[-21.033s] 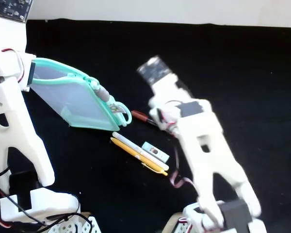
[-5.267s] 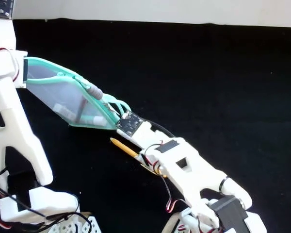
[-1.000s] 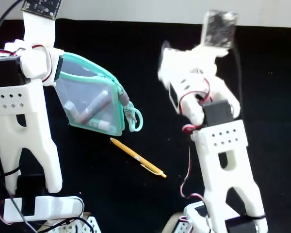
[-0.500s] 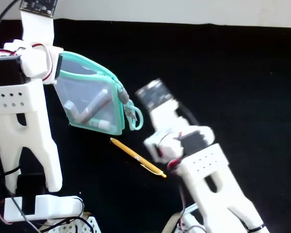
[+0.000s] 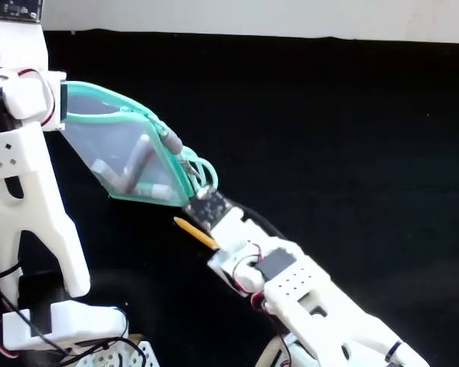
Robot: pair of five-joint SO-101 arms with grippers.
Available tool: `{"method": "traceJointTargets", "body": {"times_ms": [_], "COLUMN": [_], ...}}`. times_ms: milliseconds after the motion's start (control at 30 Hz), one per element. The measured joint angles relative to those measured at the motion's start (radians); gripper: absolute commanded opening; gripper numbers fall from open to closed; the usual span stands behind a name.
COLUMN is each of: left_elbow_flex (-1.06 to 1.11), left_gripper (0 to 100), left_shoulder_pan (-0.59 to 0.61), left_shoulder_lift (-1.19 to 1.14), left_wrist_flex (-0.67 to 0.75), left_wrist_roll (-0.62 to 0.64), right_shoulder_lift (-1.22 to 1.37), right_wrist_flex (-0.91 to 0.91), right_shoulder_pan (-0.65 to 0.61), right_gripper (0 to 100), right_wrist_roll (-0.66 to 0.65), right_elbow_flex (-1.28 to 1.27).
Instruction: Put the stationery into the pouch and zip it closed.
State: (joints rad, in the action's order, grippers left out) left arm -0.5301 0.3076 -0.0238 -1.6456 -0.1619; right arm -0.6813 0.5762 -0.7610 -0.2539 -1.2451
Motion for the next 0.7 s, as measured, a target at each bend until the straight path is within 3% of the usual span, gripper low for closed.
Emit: {"method": "traceJointTargets", "body": {"times_ms": [167,333,533,700], "left_elbow_flex": [0.0,0.0,0.0,0.0], "left_gripper": [1,1,1,1], "left_shoulder_pan": [0.0,0.0,0.0,0.0], "left_shoulder_lift": [0.0,0.0,0.0,0.0], "left_wrist_flex": [0.0,0.0,0.0,0.0], "left_wrist_roll": [0.0,0.0,0.0,0.0], "right_shoulder_lift": [0.075,0.198,0.288,0.299], "right_wrist_flex": [-0.18,-0.278,-0.319,-0.319], "right_shoulder_pan": [0.0,-0.002,-0.035,-0.04], "right_gripper": [25.5,10.8,0.8,0.6], "right_wrist_roll": [-0.063,-0.066,-0.072,-0.072], "right_elbow_flex": [-0.068,-0.035,0.04,0.048]}}
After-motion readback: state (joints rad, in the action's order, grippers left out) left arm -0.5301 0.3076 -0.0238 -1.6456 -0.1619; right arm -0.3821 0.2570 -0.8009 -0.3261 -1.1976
